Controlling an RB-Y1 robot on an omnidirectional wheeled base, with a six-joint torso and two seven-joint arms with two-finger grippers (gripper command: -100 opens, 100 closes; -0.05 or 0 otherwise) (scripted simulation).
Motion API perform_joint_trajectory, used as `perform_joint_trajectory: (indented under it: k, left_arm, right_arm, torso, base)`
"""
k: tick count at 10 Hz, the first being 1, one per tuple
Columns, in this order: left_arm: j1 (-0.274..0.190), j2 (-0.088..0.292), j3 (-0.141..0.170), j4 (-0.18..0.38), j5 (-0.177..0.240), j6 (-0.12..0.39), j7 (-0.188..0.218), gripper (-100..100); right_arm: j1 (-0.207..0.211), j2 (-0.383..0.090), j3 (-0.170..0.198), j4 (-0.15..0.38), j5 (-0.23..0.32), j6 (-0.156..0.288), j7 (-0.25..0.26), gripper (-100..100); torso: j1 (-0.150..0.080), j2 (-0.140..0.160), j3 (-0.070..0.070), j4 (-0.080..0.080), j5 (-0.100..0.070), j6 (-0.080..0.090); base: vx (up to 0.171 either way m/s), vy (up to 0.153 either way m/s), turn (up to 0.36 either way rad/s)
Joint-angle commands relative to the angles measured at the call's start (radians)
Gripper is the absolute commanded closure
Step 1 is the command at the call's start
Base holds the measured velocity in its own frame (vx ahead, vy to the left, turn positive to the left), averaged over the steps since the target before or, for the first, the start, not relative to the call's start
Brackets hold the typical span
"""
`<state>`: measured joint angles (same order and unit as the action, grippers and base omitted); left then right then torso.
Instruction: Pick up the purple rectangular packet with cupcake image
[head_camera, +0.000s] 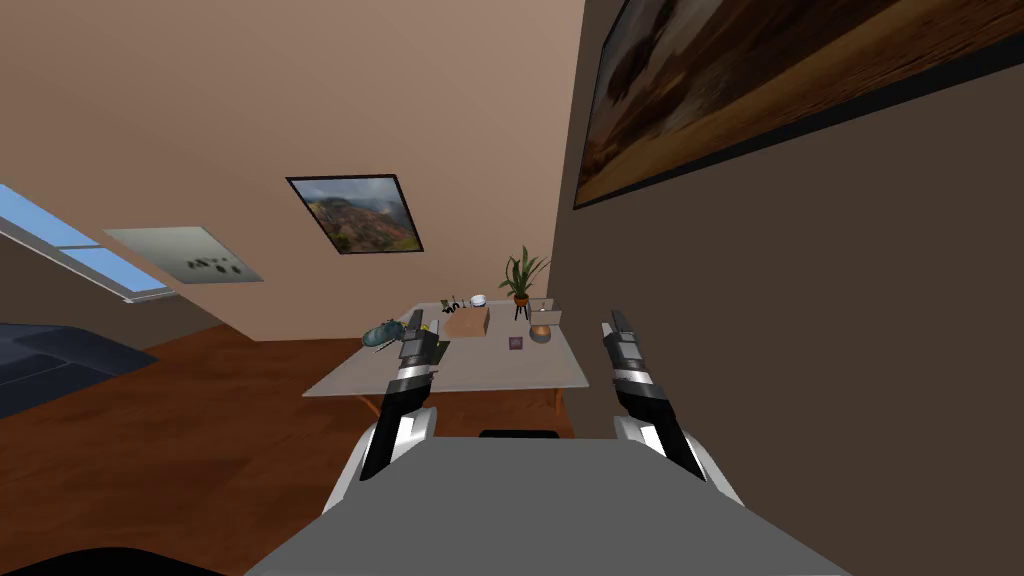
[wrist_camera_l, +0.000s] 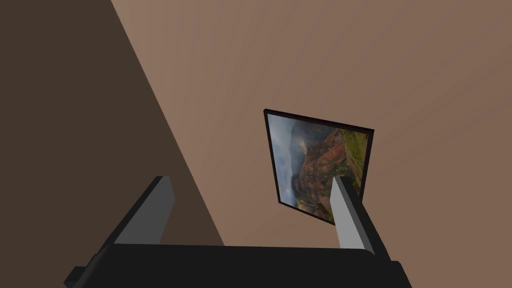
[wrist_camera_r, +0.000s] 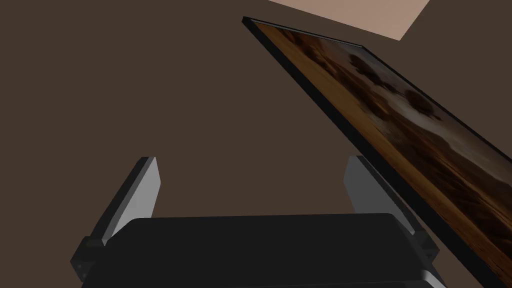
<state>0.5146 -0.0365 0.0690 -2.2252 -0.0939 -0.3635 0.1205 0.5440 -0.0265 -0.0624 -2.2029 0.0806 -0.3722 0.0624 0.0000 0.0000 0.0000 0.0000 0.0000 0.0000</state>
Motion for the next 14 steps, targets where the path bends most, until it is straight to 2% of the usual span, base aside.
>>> perform_joint_trajectory:
  k: [1, 5, 8, 10, 11, 14]
  left_arm:
    - [0.000, 0.000, 0.000, 0.000, 0.000, 0.000, 0.000, 0]
    - [0.000, 0.000, 0.000, 0.000, 0.000, 0.000, 0.000, 0]
    - [0.000, 0.000, 0.000, 0.000, 0.000, 0.000, 0.000, 0]
    - [0.000, 0.000, 0.000, 0.000, 0.000, 0.000, 0.000, 0]
    - [0.000, 0.000, 0.000, 0.000, 0.000, 0.000, 0.000, 0]
    - [0.000, 0.000, 0.000, 0.000, 0.000, 0.000, 0.000, 0]
  right_arm:
    - [0.013, -0.042, 0.008, 0.021, 0.002, 0.001, -0.004, -100]
    - [0.057, -0.136, 0.037, 0.099, 0.015, 0.001, -0.018, -100]
    - [0.102, -0.219, 0.070, 0.186, 0.037, -0.003, -0.030, -100]
    - [0.133, -0.275, 0.097, 0.262, 0.059, -0.008, -0.038, -100]
    - [0.133, -0.279, 0.097, 0.262, 0.059, -0.008, -0.038, -100]
    - [0.174, -0.369, 0.141, 0.368, 0.103, -0.022, -0.046, -100]
  torso:
    - [0.000, 0.000, 0.000, 0.000, 0.000, 0.000]
    - [0.000, 0.004, 0.002, 0.001, 0.000, 0.000]
    - [-0.001, 0.005, 0.003, 0.001, 0.000, 0.000]
    - [-0.001, 0.004, 0.002, 0.001, 0.000, 0.000]
    - [-0.001, 0.004, 0.002, 0.001, 0.000, 0.000]
    - [-0.002, 0.003, 0.002, 0.001, 0.000, 0.000]
  base:
    - [-0.024, 0.012, 0.203]
    - [-0.051, 0.010, 0.203]
    - [-0.066, -0.005, 0.284]
    - [-0.050, -0.002, 0.272]
    - [-0.034, -0.006, 0.157]
    - [-0.038, 0.000, 0.358]
